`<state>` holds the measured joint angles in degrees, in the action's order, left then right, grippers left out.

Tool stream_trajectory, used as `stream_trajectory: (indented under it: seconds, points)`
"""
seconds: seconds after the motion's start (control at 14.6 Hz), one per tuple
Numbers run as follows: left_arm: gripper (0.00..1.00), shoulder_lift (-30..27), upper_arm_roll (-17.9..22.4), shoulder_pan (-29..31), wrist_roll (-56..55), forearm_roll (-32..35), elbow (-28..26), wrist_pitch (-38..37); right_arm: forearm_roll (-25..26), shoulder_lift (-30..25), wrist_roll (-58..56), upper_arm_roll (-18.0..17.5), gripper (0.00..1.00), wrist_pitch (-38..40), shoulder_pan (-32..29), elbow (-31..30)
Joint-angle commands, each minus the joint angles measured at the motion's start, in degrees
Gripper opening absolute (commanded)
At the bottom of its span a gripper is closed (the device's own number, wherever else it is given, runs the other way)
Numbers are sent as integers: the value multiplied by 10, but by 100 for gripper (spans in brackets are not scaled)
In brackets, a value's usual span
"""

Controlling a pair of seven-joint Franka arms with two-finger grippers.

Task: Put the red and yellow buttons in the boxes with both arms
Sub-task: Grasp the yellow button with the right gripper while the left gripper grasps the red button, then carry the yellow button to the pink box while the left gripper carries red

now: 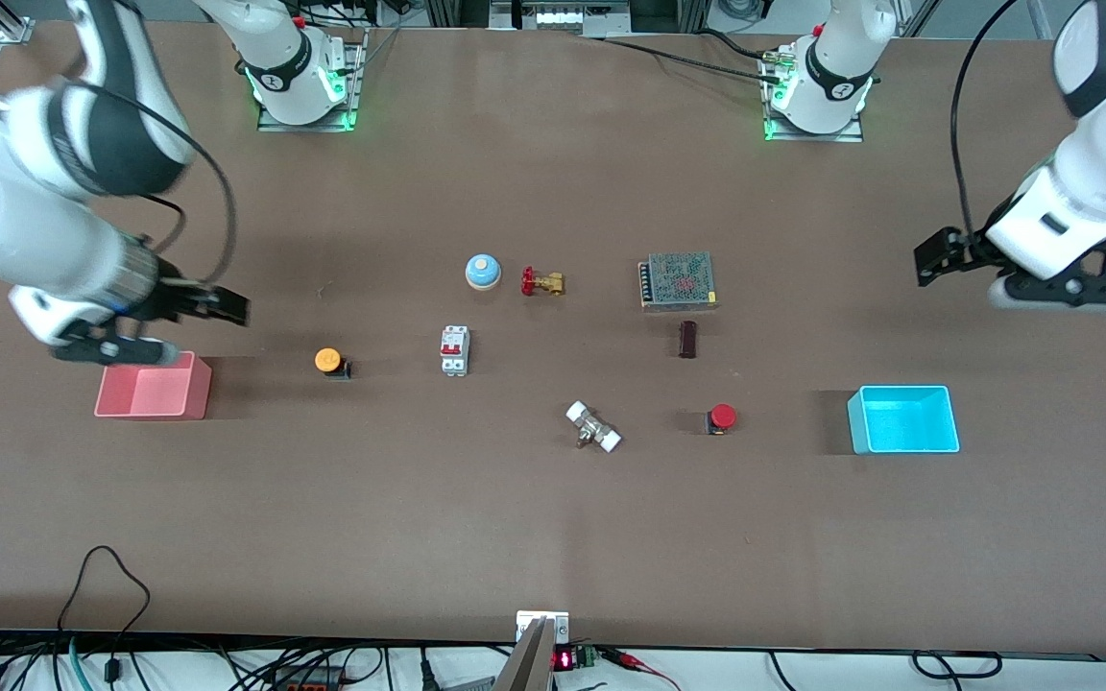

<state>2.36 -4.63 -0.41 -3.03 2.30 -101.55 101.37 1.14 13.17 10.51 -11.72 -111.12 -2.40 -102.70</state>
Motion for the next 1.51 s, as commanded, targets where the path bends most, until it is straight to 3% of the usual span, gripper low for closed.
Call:
stream_trajectory:
  seconds: [0.0,0.14,0.34,0.48,0.69,0.89,1.1,1.31,1.44]
  points:
    - [100,69,-3,-27,3,-10,35,-9,34,40,6,-16,100,-45,21,-10]
    - [100,125,-3,-59,-22,-11,80,-4,42,73,22,-16,100,-91,30,-13]
    - [100,241,-3,-110,-115,-11,203,-4,49,115,25,-16,100,-146,37,-17]
    - [100,294,-3,-131,-140,-12,234,15,68,127,26,-16,100,-178,38,-37]
    - [100,349,-2,-132,-144,-9,227,143,80,127,41,-16,100,-228,39,-80]
    - [100,395,1,-160,-156,-7,201,202,83,128,51,-16,100,-232,42,-87]
    - [100,404,5,-164,-158,-1,174,252,115,139,51,-16,100,-249,42,-101]
    - [100,413,5,-165,-168,-1,152,285,117,149,51,-17,100,-271,42,-104]
    - [94,413,5,-164,-168,-1,116,348,117,157,51,-17,100,-280,46,-104]
